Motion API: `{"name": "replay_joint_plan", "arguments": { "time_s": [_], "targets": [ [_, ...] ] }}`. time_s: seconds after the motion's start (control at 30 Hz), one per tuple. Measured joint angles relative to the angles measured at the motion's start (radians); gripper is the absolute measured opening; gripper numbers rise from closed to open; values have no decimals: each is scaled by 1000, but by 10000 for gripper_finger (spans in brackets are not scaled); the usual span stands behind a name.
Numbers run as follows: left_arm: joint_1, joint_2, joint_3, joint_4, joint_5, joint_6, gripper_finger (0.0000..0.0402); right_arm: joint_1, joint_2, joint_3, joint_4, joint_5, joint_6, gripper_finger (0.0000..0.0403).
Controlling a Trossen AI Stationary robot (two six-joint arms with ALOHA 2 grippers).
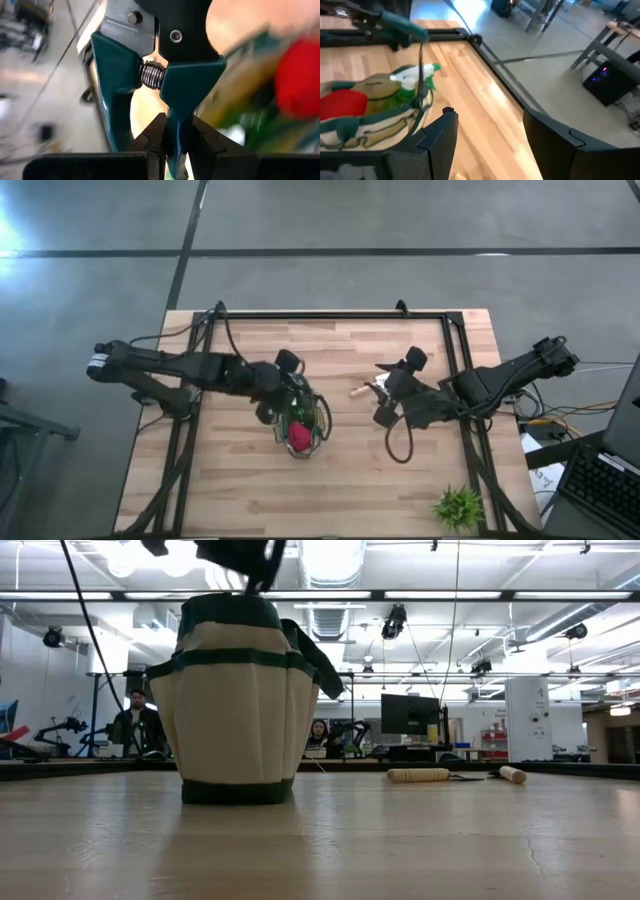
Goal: Pick & Place Garden tools in Gardening bag
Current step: Put the green shear scissors into the gardening bag
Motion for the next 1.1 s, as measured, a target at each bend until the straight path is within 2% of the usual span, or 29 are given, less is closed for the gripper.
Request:
{"name": "replay_joint_plan", "arguments": {
  "time_s": [0.17,0.43,0.63,0.73,0.97,1.1],
  "targets": [
    [-100,0,-7,-113,-255,46,52,-1,0,-24,14,-4,30,211],
    [-200,16,-8,-213,-490,177,52,0,0,-38,73,-31,25,203],
    [-221,61,-8,-301,-701,245,52,0,1,-45,78,-34,25,203],
    [-220,81,-8,-322,-746,245,52,0,1,-47,79,-33,25,203],
    [-235,126,-8,-318,-775,281,52,0,1,-59,103,-38,25,203],
    [-252,160,-8,-317,-877,330,52,-2,2,-66,106,-52,25,203]
  ]
}}
